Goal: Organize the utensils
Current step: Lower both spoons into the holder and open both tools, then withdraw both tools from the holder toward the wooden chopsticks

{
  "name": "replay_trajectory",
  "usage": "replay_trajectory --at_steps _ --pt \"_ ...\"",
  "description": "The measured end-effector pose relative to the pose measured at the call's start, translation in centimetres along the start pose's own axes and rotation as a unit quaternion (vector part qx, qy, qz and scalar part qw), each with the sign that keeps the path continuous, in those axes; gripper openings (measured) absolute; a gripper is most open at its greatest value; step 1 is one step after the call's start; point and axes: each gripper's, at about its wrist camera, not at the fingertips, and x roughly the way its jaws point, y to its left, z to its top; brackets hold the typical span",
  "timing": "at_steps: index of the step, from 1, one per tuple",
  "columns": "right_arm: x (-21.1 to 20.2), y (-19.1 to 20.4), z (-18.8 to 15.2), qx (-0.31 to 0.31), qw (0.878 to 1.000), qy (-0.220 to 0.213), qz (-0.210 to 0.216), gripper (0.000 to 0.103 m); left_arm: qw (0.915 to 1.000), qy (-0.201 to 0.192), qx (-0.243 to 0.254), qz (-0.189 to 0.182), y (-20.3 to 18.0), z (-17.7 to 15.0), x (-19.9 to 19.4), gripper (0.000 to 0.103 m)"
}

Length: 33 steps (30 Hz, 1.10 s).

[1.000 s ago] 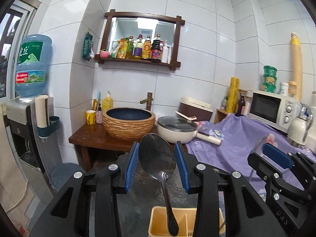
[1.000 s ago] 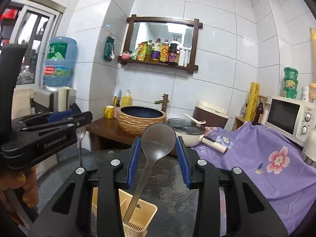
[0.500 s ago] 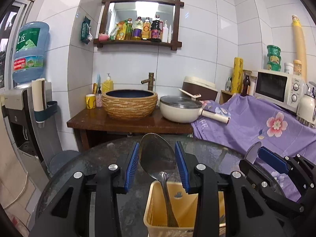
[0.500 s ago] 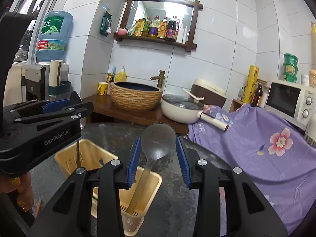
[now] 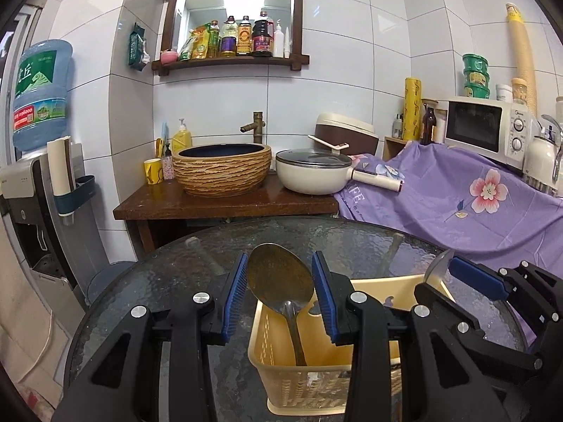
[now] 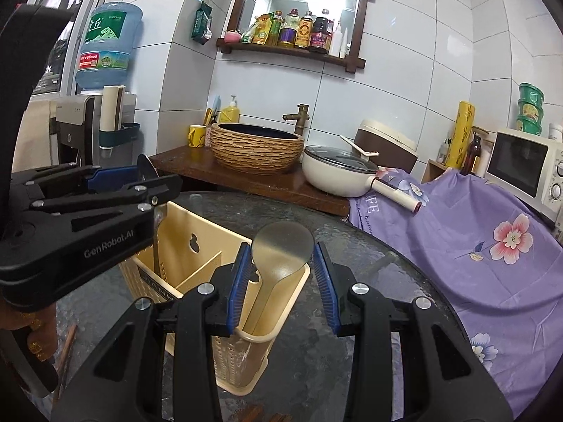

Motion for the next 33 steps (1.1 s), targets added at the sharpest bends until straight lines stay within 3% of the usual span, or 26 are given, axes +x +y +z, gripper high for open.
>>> replay_trajectory --at_steps 5,7,14,17,19,21,25,33 --pt "0.0 -0.2 0.0 0.0 1.0 -0.003 0.001 0.038 1.0 0.005 -0.001 -0.002 0.0 -0.1 0.1 0.04" --pt "0.1 -0.4 -0.1 0.006 1.0 -0.003 0.003 0.043 1.0 0.004 -0.002 0.003 0.1 -0.1 0.1 0.048" --pt "-0.6 -1.0 -0.2 0.023 1.0 -0.01 0.003 0.053 0.9996 -0.01 -0.027 0.004 1.4 0.3 -0.8 0.057" --pt "-1.6 -1.3 -0.4 0.034 0.999 -0.013 0.007 0.055 0.9992 -0.013 -0.036 0.006 1.9 0.1 -1.7 0.067" --pt "-2.3 -1.4 -0.5 0.041 0.999 -0.013 0.008 0.061 0.999 -0.01 -0.042 0.007 2.2 -0.2 -2.4 0.08" --pt "-3.3 -1.6 -0.8 0.049 0.999 -0.01 0.009 0.064 0.9988 -0.004 -0.048 0.01 2.5 -0.8 -3.4 0.088" --pt "-5.5 -2.0 -2.2 0.064 0.998 0.001 0.018 0.069 0.9987 0.014 -0.049 0.01 2.9 -2.0 -5.0 0.097" --pt "-8.2 -2.3 -6.0 0.081 0.995 0.052 0.022 0.07 0.9958 0.07 -0.054 0.022 4.1 -5.9 -7.0 0.097"
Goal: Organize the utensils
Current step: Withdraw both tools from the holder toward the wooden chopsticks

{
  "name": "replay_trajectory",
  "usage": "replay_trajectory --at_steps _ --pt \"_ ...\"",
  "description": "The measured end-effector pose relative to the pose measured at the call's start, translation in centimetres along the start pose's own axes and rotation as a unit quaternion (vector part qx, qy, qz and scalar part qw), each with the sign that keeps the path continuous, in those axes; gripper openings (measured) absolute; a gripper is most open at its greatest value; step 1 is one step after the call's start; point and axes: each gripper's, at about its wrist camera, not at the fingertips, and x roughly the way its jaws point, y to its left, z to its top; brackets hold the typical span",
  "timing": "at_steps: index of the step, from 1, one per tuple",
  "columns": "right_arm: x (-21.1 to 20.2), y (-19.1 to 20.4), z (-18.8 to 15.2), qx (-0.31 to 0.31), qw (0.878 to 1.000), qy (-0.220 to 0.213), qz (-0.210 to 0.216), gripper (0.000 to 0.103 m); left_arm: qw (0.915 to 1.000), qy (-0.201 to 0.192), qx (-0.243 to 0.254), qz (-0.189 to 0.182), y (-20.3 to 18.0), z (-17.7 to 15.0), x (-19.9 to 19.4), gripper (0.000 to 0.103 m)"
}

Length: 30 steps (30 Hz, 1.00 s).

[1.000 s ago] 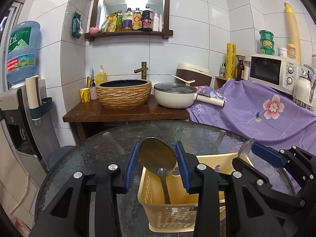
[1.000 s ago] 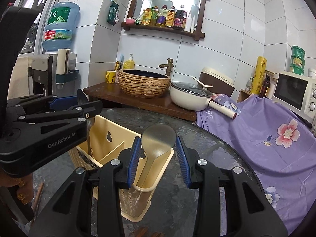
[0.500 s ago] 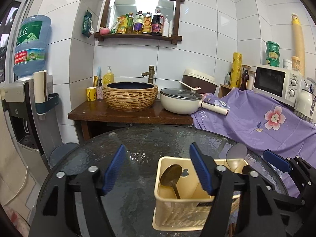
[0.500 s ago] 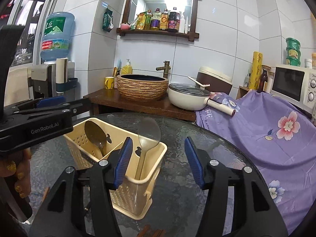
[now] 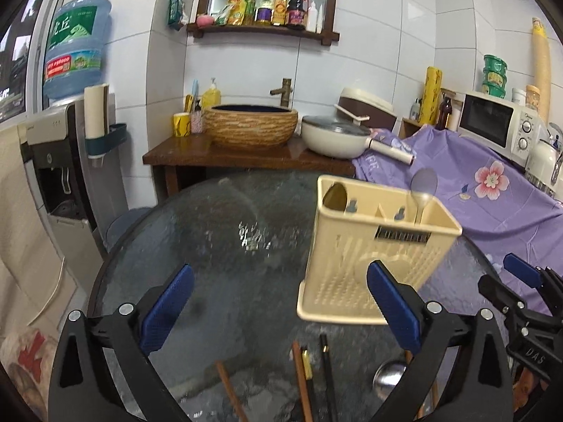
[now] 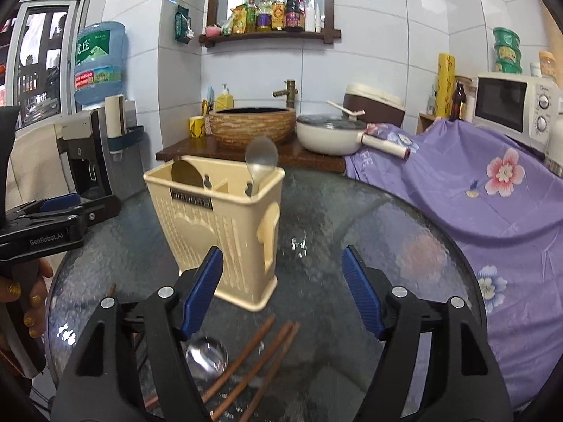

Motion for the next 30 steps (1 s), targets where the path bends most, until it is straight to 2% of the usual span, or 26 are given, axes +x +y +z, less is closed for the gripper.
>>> replay_trajectory --at_steps 4,10,14,17,21,26,30 --pt "0.0 -0.5 -2.0 0.005 0.999 0.035 -0.005 0.07 0.9997 0.013 -0.005 0.019 0.9 -2.0 -0.4 0.097" --pt "0.8 -1.7 -4.6 0.032 0.996 0.079 -0.019 0.07 0.9976 0.058 -0.016 0.034 2.4 -5.1 0.0 0.097" --pt "1.8 -3.0 -6.2 0.039 0.992 0.112 -0.043 0.07 0.9951 0.083 -0.024 0.049 3.4 -6.6 0.3 0.095" --pt "2.5 -3.8 -7.0 0.049 0.989 0.133 -0.05 0.064 0.9932 0.098 -0.027 0.057 3.9 -7.3 0.6 0.091" --pt "3.2 -3.5 -7.5 0.054 0.986 0.151 -0.037 0.061 0.9917 0.112 -0.029 0.056 4.2 -7.8 1.1 0.081" --pt "4.0 -1.5 -7.7 0.046 0.985 0.168 -0.017 0.057 0.991 0.121 -0.009 0.057 3.4 -8.1 1.5 0.077" --pt "4.6 -0.6 -7.9 0.039 0.983 0.18 -0.017 0.051 0.9902 0.125 -0.008 0.062 3.6 -8.5 1.5 0.074"
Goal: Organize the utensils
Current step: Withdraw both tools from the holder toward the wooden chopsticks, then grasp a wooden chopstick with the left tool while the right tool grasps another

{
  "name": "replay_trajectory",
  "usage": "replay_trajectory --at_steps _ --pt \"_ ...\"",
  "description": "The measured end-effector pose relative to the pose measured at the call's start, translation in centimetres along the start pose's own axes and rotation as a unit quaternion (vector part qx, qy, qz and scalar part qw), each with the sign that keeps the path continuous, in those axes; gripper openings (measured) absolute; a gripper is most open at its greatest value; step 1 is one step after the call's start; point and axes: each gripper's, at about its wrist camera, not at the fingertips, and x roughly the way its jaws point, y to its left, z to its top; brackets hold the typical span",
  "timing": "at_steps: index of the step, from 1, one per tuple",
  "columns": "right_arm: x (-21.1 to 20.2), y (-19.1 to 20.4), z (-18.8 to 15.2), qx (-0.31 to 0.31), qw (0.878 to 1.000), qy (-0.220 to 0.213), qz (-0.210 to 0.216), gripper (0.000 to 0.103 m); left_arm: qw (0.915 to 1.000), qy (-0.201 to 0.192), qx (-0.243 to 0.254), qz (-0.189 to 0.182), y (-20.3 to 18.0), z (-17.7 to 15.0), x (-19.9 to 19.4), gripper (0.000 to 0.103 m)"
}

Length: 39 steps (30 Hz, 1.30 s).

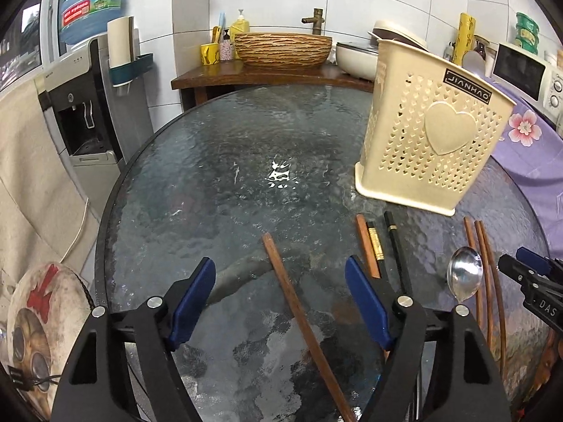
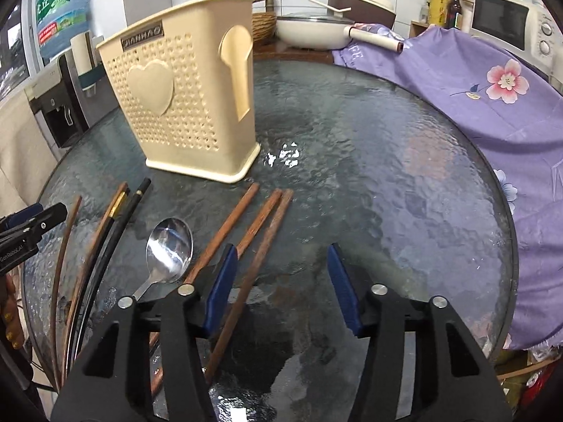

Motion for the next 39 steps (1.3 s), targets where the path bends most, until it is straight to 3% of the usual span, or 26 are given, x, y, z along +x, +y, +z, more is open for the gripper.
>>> replay_trajectory --at_steps 5,10,20,32,39 --pt "0.5 0.5 -0.3 -0.006 1.0 0.012 -0.003 0.047 0.9999 0.013 -0.003 0.0 0.2 -0.2 0.5 0.067" --pt "1.2 1.0 -0.4 -0.018 0.999 0.026 -0.015 0.038 0.9997 0.026 0.001 0.001 -0.1 -0.4 1.3 0.053" --pt "2.2 1.0 0.9 -0.003 0.999 0.031 -0.016 0.032 0.9993 0.038 0.002 -0.002 -0.6 -0.5 2.3 0.046" --pt "3.8 0.7 3.3 0.009 0.999 0.031 -0.023 0.025 0.9987 0.049 -0.014 -0.006 -0.7 0.9 3.2 0.025" --pt "4.1 1.1 3.6 0.006 0.999 0.033 -0.024 0.022 0.9976 0.067 0.018 -0.001 -2.0 1.6 3.7 0.024"
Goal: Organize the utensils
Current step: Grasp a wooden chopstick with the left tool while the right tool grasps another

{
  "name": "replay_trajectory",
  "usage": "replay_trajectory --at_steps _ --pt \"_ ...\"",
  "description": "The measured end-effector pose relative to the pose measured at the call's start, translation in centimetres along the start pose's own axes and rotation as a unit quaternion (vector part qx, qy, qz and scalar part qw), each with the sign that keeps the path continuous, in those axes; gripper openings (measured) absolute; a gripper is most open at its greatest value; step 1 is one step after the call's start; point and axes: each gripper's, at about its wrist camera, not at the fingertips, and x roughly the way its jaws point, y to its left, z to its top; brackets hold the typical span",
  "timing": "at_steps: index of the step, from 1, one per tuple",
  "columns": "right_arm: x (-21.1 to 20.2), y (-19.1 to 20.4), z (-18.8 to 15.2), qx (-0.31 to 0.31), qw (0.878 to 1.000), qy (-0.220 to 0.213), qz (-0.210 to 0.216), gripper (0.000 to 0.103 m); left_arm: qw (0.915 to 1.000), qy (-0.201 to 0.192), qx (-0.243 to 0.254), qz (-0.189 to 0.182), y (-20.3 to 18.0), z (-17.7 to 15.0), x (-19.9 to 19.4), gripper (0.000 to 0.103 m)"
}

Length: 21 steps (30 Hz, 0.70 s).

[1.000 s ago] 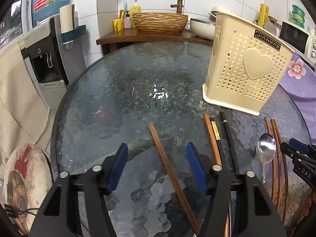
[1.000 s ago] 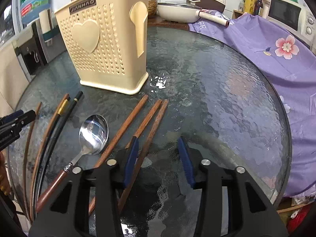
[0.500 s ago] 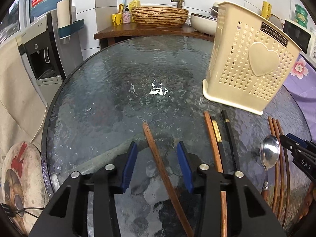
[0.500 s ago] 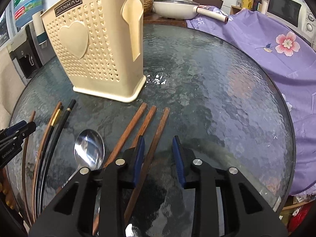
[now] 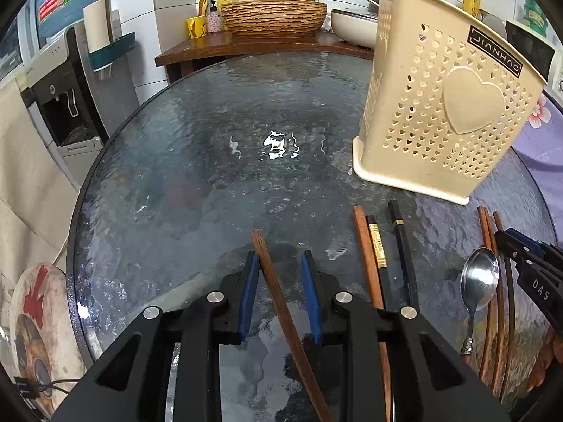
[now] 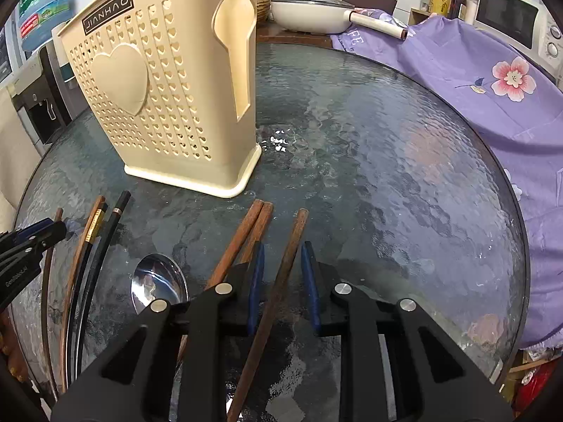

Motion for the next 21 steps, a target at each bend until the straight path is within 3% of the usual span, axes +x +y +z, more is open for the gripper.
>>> replay_trajectory --at_steps 21 --pt "-0.03 1.06 -0.47 -0.017 1.0 0.0 0.002 0.012 0.9999 0.0 0.012 0.004 -0.87 -0.11 -0.07 0.017"
